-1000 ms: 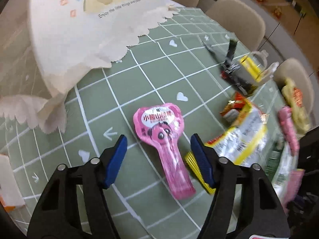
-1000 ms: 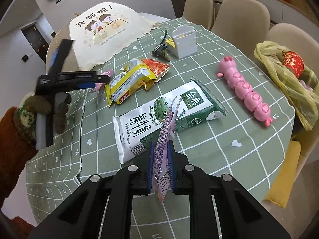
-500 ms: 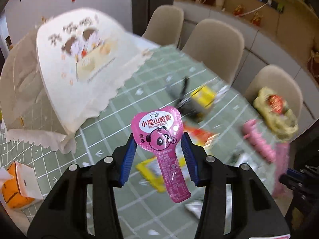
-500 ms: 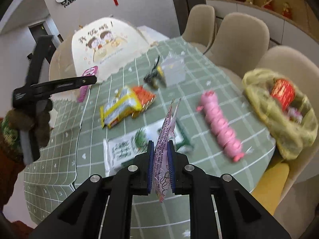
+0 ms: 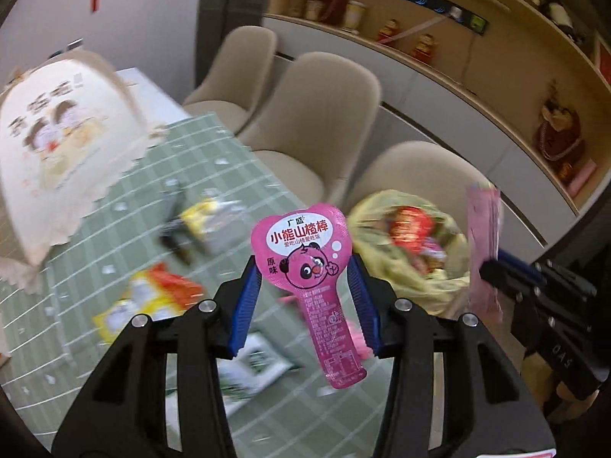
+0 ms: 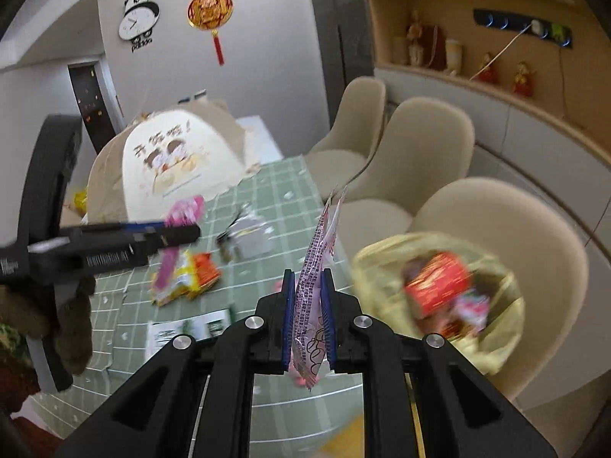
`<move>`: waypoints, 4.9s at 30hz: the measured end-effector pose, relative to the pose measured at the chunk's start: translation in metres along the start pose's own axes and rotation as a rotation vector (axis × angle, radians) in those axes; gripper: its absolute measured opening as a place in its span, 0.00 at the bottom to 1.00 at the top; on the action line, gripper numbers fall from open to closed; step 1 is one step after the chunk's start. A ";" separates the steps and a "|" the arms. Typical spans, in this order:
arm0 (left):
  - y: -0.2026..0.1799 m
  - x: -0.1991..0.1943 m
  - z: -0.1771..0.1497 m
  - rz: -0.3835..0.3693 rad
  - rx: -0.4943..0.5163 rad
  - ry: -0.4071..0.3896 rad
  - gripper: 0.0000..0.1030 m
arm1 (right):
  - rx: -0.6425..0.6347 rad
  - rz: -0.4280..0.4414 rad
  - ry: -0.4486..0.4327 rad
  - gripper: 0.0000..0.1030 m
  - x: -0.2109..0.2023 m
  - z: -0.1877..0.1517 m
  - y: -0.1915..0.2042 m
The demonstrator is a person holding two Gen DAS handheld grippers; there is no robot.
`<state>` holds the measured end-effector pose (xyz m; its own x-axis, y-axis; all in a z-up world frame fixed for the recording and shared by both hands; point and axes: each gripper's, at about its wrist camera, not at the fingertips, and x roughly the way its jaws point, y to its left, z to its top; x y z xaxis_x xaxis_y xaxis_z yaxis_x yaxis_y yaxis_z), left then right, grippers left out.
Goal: Collect trash
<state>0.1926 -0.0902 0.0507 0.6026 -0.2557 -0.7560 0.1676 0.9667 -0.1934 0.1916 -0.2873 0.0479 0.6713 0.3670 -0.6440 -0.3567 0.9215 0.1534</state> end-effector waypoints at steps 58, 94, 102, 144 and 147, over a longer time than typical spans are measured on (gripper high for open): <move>0.013 0.039 -0.068 0.185 -0.347 0.164 0.60 | 0.110 0.002 0.230 0.43 0.109 -0.042 -0.196; 0.197 0.008 -0.052 0.026 -0.041 -0.004 0.60 | 0.010 0.050 0.226 0.54 0.064 -0.075 0.098; 0.190 0.115 0.012 0.018 0.093 0.162 0.45 | 0.030 -0.055 0.241 0.54 0.076 -0.078 0.073; 0.242 -0.081 -0.222 0.065 -0.349 0.177 0.15 | -0.371 -0.139 0.318 0.52 0.101 -0.144 0.209; 0.236 -0.080 -0.228 0.053 -0.334 0.164 0.15 | -0.232 -0.202 0.348 0.52 0.086 -0.148 0.173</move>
<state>0.0065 0.1608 -0.0768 0.4662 -0.2268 -0.8551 -0.1406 0.9353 -0.3248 0.0916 -0.1150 -0.0924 0.4986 0.0823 -0.8629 -0.4036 0.9030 -0.1472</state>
